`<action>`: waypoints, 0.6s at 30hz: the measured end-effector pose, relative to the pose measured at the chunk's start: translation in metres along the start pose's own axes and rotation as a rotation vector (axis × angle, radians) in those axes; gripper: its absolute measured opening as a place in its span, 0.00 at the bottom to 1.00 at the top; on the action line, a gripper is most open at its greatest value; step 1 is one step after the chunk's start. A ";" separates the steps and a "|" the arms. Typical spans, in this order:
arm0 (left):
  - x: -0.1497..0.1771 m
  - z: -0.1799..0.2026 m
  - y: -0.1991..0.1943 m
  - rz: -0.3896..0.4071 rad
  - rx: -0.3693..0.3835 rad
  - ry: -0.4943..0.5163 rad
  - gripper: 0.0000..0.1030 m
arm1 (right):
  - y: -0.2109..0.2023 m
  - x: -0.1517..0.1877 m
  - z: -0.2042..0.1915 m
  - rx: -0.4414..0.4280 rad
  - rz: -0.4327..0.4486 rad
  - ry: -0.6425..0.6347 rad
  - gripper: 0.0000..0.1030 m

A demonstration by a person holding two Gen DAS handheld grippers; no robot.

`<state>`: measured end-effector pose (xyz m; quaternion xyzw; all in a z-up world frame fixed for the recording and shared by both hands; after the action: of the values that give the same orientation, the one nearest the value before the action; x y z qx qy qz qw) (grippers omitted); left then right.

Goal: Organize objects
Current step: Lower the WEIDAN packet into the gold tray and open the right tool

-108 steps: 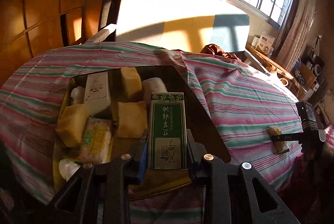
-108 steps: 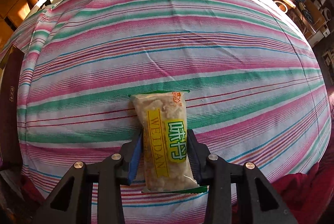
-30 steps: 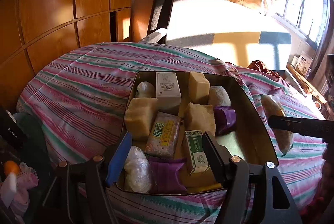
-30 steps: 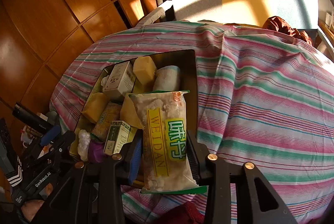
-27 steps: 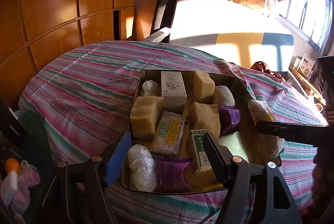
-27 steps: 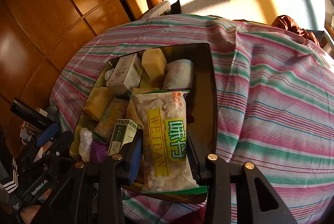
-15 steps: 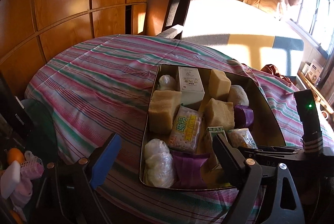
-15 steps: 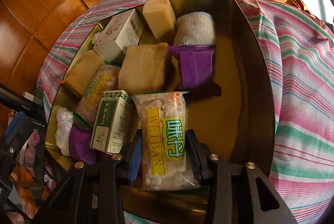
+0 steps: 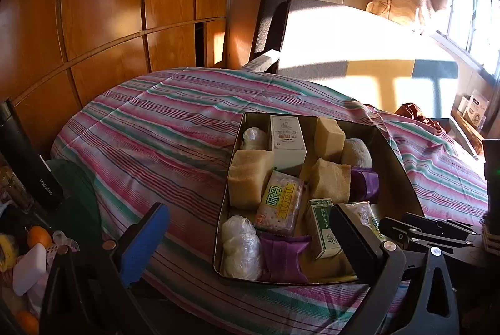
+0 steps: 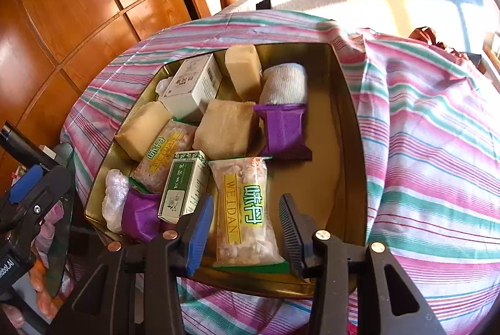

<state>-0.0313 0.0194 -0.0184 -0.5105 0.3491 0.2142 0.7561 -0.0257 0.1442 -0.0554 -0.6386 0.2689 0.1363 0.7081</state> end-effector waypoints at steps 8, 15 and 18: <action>0.002 0.017 -0.011 0.018 -0.018 0.017 1.00 | -0.039 0.011 0.008 0.094 0.170 0.020 0.43; 0.003 0.021 -0.014 0.023 -0.044 0.005 1.00 | -0.047 0.013 0.011 0.103 0.192 0.028 0.43; 0.004 0.020 -0.016 0.023 -0.043 0.000 1.00 | -0.047 0.013 0.010 0.101 0.192 0.022 0.43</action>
<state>-0.0119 0.0319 -0.0069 -0.5227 0.3501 0.2303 0.7424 0.0123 0.1447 -0.0229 -0.5747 0.3432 0.1825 0.7201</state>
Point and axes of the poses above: each gripper's, at about its wrist camera, not at the fingertips, and y roughly the way its jaws point, z to its right, x to its underside, the point moved 2 cm from there along y, roughly the way its jaws point, and after that the axes turned 15 degrees about x, right-handed, at the moved point
